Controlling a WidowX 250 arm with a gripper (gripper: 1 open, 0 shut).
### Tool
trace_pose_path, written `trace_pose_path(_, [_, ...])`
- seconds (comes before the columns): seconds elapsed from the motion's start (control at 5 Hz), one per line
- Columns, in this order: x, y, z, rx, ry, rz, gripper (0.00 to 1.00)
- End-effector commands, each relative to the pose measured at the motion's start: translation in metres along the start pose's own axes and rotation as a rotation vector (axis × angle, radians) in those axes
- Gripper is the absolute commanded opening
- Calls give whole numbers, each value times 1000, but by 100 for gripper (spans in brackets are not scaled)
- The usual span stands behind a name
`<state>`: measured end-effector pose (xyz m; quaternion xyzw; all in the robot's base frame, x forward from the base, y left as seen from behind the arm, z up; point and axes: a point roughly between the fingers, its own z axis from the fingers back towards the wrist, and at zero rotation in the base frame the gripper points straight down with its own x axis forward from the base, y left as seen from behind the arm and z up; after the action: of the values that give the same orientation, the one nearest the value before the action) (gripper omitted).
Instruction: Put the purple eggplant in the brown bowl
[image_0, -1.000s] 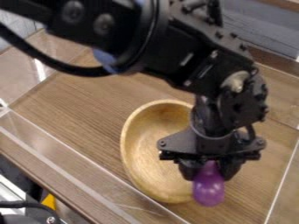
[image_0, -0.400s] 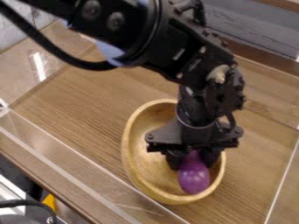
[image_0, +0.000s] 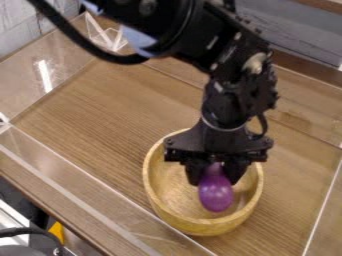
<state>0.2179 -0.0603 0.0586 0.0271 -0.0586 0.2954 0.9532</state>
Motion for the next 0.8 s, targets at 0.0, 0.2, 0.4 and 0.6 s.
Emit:
trace_pose_path(0.0, [13,-10,-2,-26,-19,-11,0])
trace_pose_path(0.2, [18,-13,-9,-25,-14,-33,0])
trace_pose_path(0.4, [22,-16,-15,-22,-9,-54,0])
trace_pose_path(0.6, [25,-12,-20,-19,0,-58,0])
